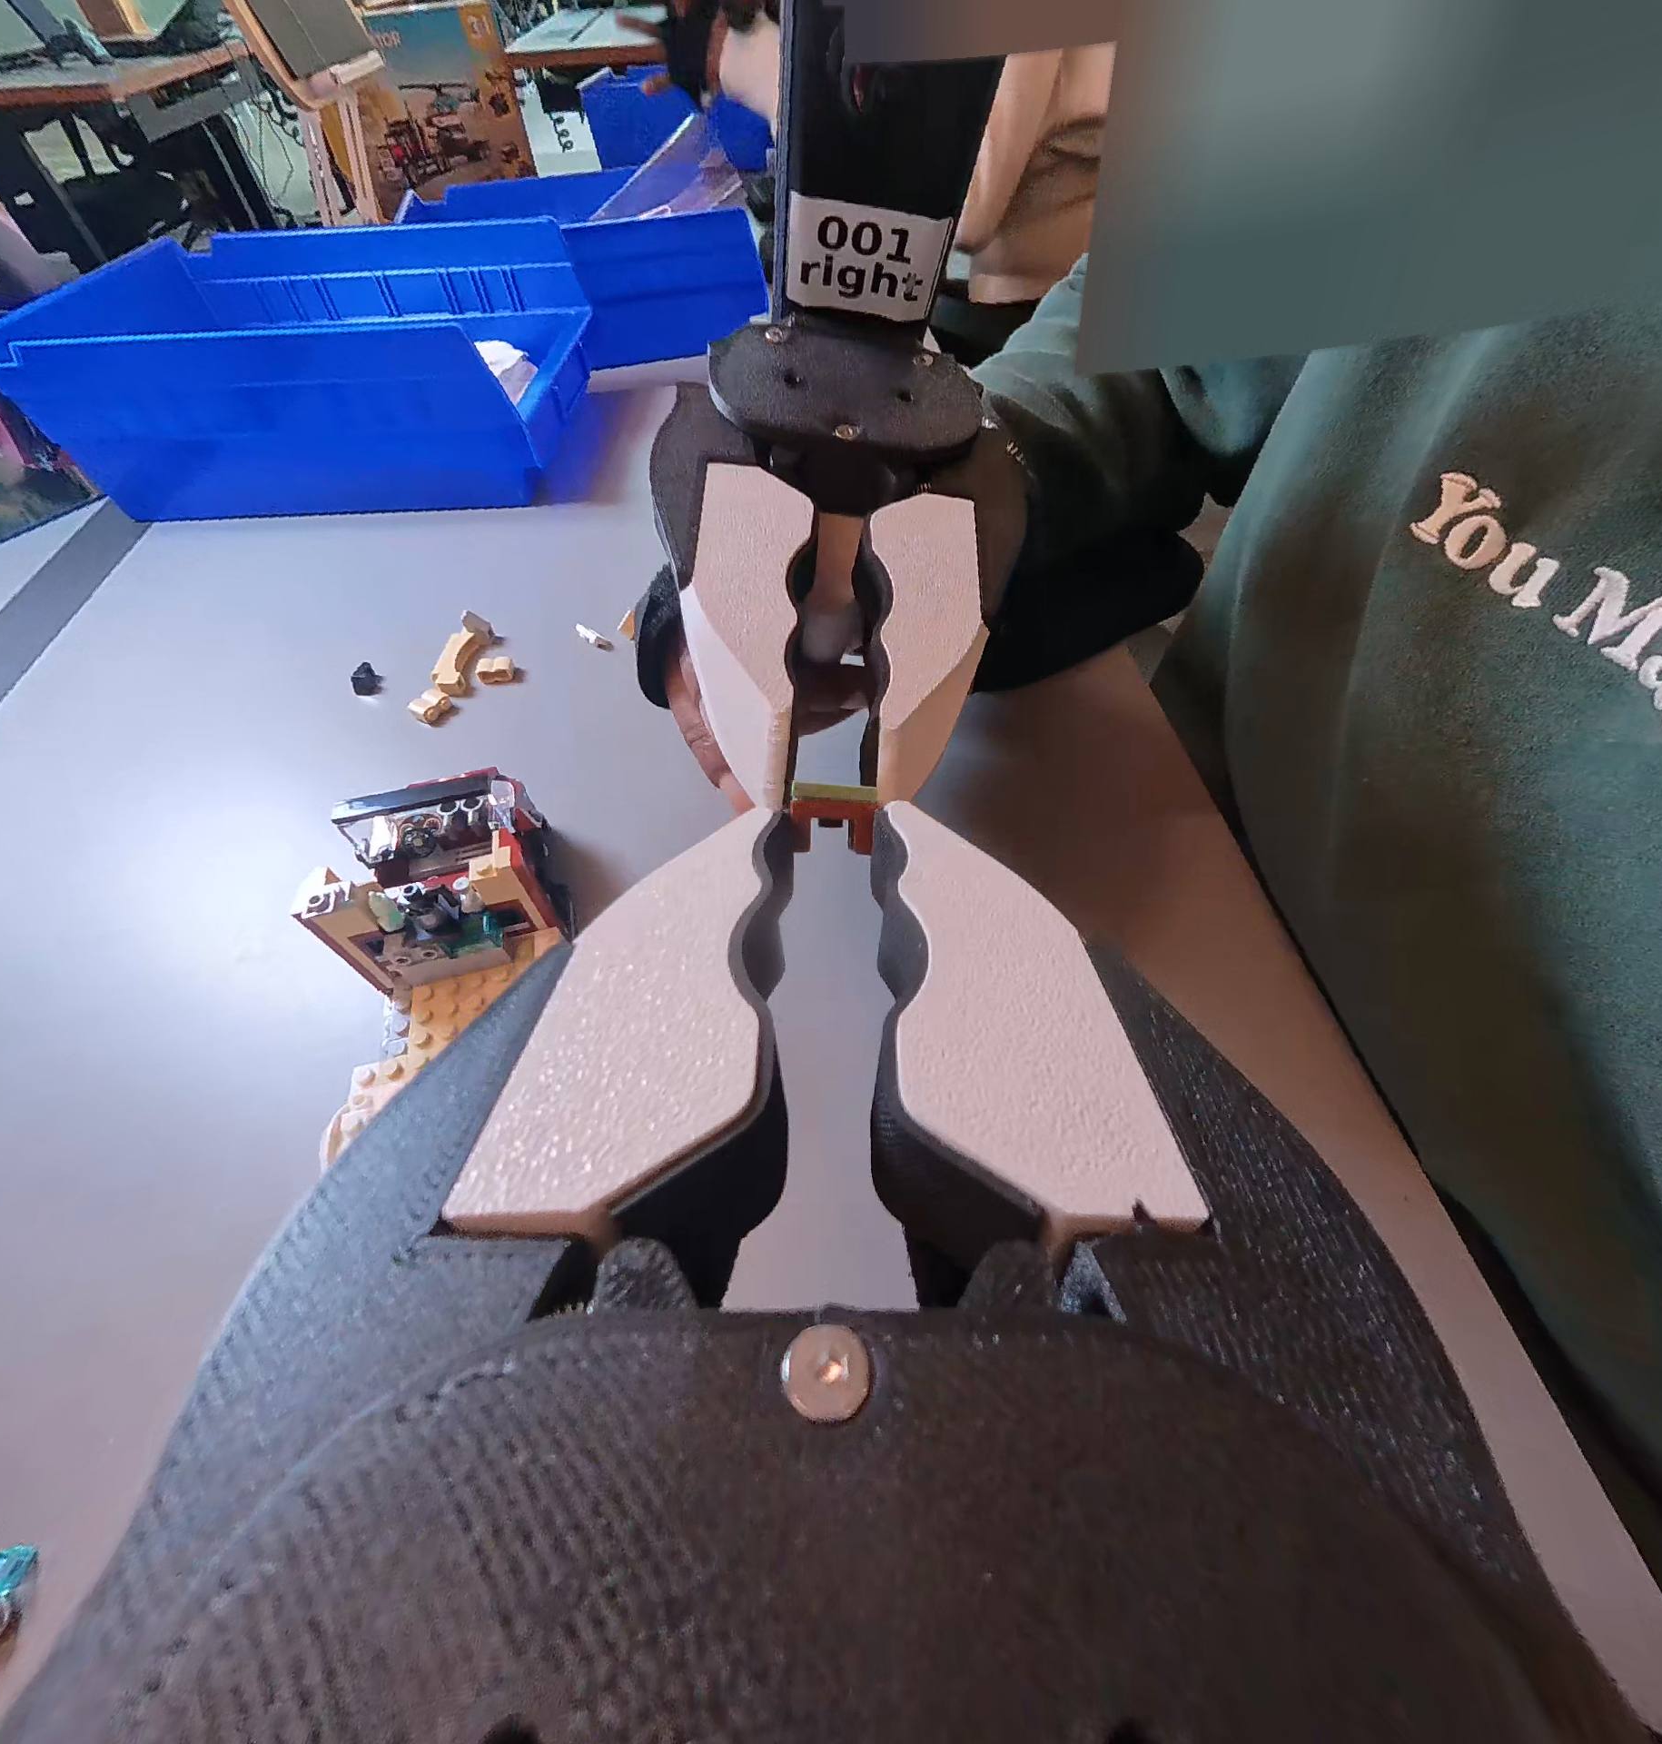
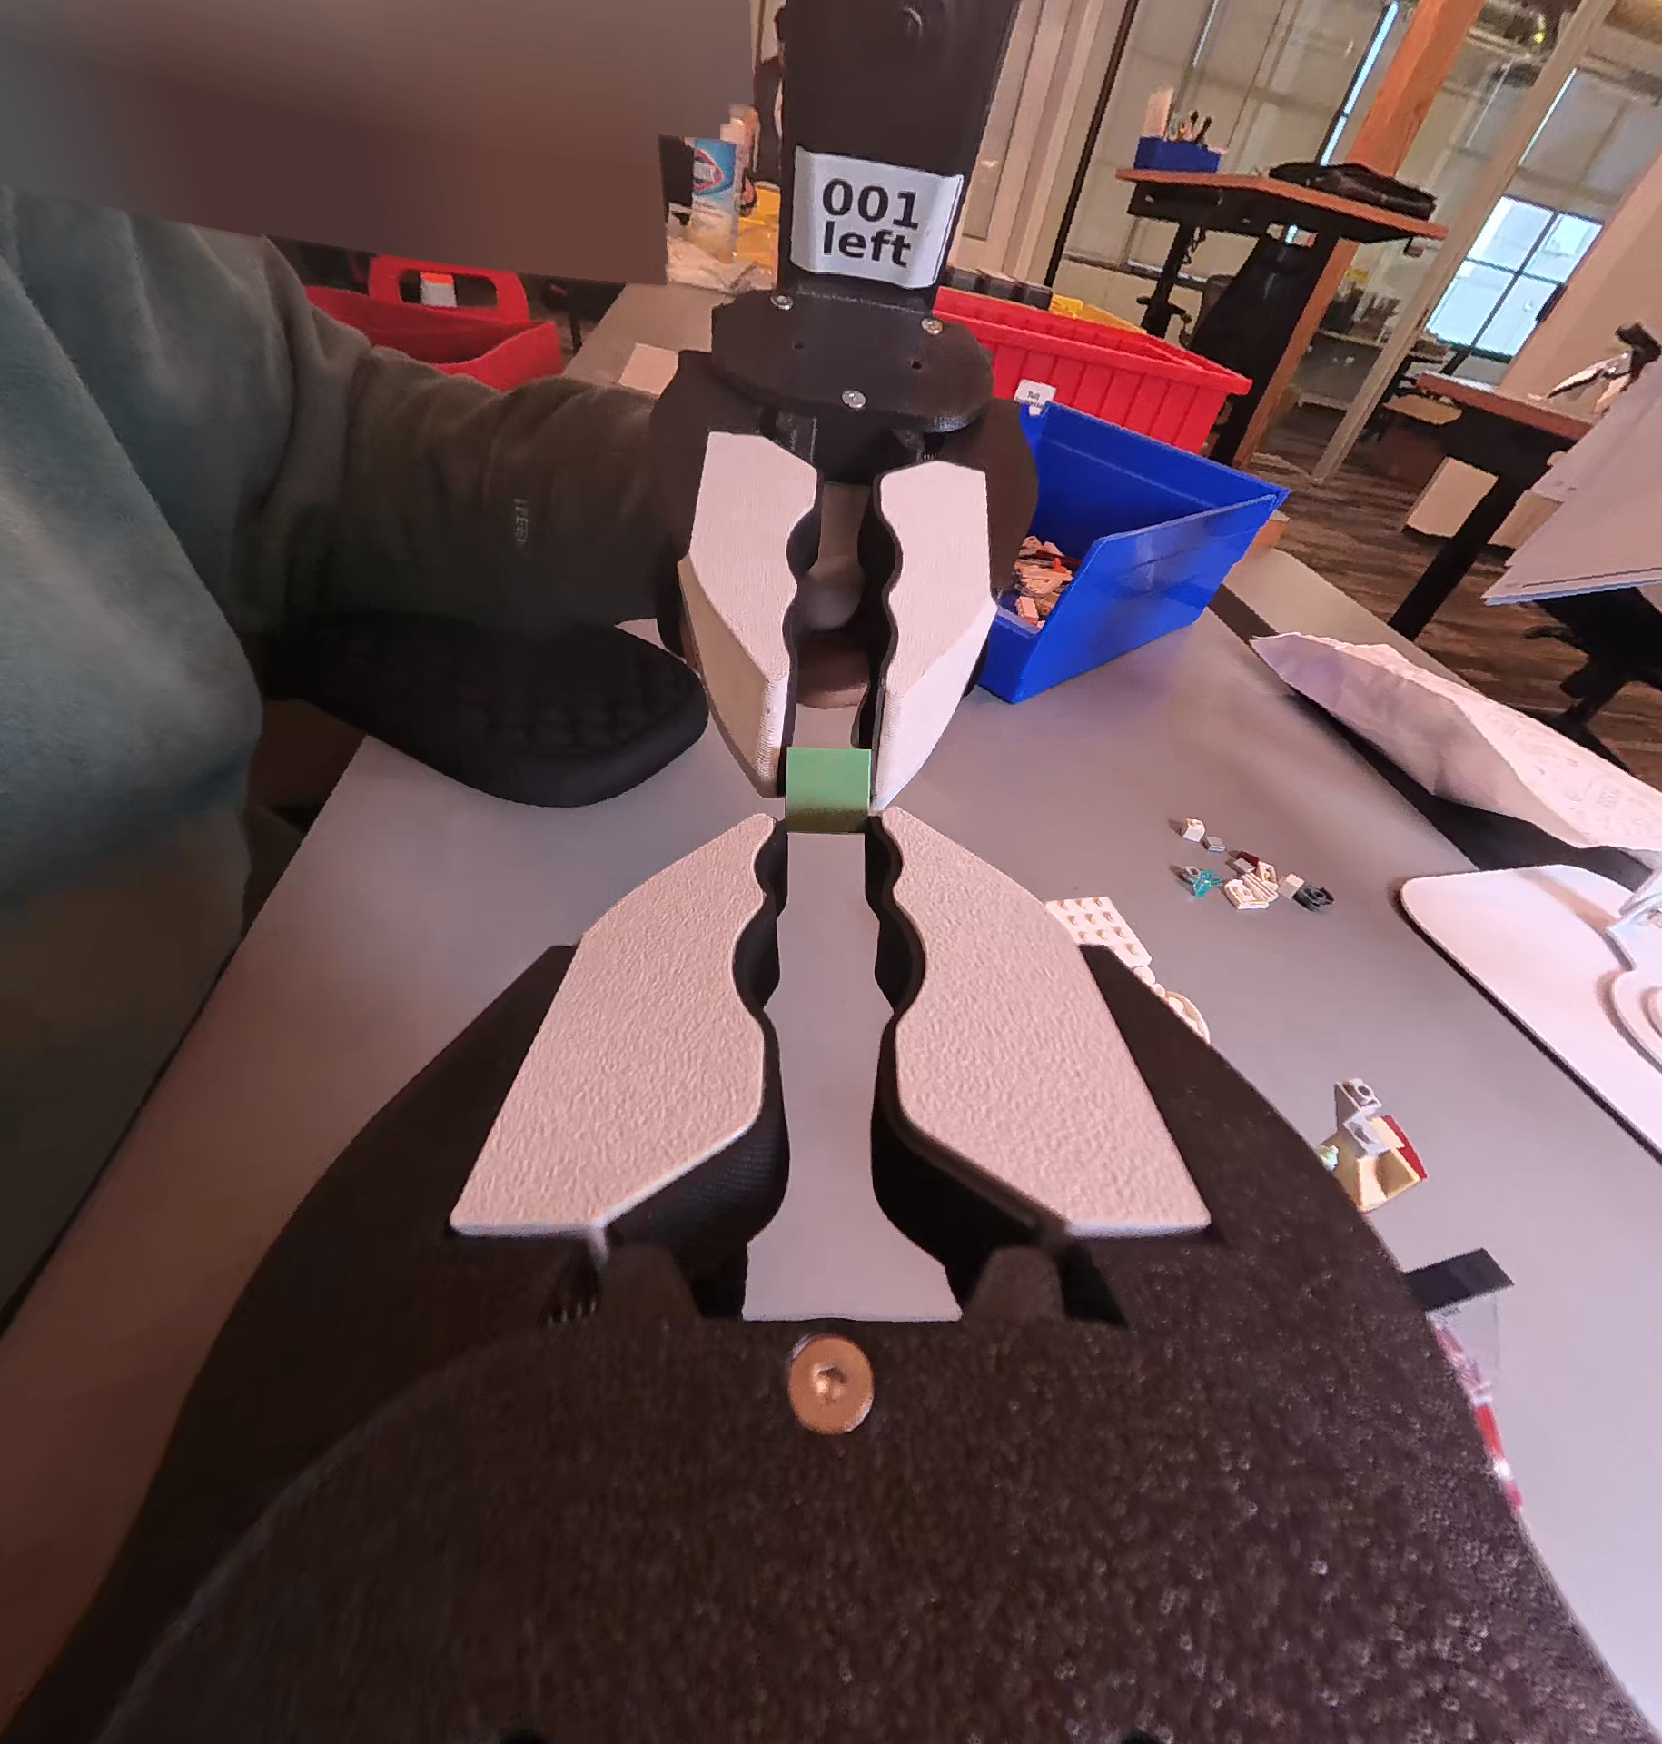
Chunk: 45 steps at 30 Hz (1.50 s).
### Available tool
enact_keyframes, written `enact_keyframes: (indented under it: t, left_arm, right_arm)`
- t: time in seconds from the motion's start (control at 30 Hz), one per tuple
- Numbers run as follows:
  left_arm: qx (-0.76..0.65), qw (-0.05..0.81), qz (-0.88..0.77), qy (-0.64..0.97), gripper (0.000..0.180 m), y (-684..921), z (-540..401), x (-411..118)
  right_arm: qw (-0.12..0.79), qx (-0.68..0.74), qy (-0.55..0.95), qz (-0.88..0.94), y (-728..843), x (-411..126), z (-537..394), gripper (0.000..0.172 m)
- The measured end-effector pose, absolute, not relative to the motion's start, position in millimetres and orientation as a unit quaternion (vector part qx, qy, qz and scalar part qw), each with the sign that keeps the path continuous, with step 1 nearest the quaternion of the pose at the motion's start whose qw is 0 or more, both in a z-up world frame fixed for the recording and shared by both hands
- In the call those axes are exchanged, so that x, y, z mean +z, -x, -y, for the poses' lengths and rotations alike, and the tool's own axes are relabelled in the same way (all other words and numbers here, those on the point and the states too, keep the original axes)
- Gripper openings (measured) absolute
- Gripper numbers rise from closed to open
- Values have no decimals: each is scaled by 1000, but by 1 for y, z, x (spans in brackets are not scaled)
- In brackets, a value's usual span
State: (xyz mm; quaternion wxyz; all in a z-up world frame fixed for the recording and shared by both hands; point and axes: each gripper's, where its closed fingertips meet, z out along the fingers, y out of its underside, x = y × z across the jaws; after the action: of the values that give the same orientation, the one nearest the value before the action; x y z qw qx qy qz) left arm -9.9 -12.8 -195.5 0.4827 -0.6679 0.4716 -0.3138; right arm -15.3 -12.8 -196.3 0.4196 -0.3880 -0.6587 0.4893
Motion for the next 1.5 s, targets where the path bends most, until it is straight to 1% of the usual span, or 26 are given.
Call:
enact_keyframes:
  t: [0.2,0.27,0.57,0.7,0.73,0.77,0.8,0.83,1.03,1.13,1.27,1.33,1.4,1.43,1.5]
  left_arm:
    - [-272,453,-487,695,17,11,11,-219]
    - [-241,443,-498,706,17,13,8,-227]
    - [-213,431,-524,703,17,8,12,-236]
    - [-238,434,-505,707,17,8,10,-234]
    - [-194,413,-512,728,17,21,5,-247]
    - [-167,413,-507,738,17,37,-1,-256]
    - [-216,421,-470,745,16,43,-1,-253]
    - [-231,430,-454,745,16,47,-1,-249]
    - [-231,429,-478,731,17,22,-2,-255]
    - [-251,441,-462,727,17,22,-1,-254]
    - [-266,474,-438,716,17,30,-6,-237]
    - [-241,491,-432,717,17,41,-11,-231]
    - [-174,526,-401,730,17,68,-26,-218]
    - [-128,549,-366,741,17,92,-36,-206]
    - [20,592,-254,764,17,171,-55,-179]
  right_arm:
    - [389,446,409,694,17,-221,11,16]
    - [396,433,409,699,17,-223,11,20]
    - [396,397,391,730,15,-234,14,16]
    - [369,450,401,708,12,-229,11,16]
    - [364,474,405,692,9,-222,7,16]
    - [365,507,412,663,4,-208,-2,16]
    - [369,528,420,639,-2,-196,-15,16]
    - [379,527,426,630,-6,-192,-23,16]
    - [372,518,425,642,3,-202,-19,16]
    - [357,501,424,665,1,-213,-16,16]
    - [346,445,423,709,1,-238,-10,17]
    - [344,435,420,719,1,-242,-6,17]
    - [346,436,420,717,1,-240,-6,17]
    - [348,437,421,715,1,-239,-8,16]
    - [357,437,423,709,1,-234,-11,16]
